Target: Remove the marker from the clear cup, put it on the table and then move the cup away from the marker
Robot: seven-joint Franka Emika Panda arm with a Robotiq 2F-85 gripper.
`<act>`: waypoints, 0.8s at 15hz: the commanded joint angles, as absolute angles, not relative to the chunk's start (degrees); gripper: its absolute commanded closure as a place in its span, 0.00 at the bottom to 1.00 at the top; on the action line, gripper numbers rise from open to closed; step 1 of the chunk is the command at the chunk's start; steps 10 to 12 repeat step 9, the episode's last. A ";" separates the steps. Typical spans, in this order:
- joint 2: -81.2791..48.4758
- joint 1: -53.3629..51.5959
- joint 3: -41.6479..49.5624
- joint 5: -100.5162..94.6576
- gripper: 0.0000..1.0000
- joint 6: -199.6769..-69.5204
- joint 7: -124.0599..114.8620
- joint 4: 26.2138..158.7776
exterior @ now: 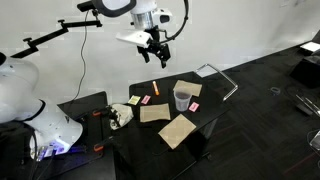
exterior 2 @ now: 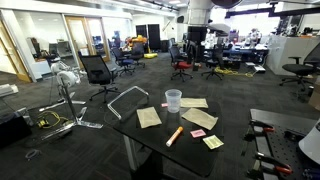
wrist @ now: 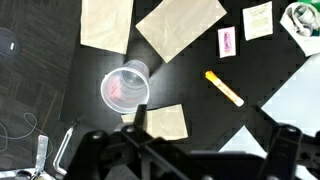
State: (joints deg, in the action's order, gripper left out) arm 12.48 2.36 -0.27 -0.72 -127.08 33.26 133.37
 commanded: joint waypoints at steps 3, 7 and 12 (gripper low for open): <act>15.03 -0.09 1.69 -1.20 0.00 -124.91 32.88 134.41; 15.11 -0.44 1.98 -1.25 0.00 -124.86 32.92 134.61; 15.00 -0.43 2.00 -1.25 0.00 -124.86 32.93 134.61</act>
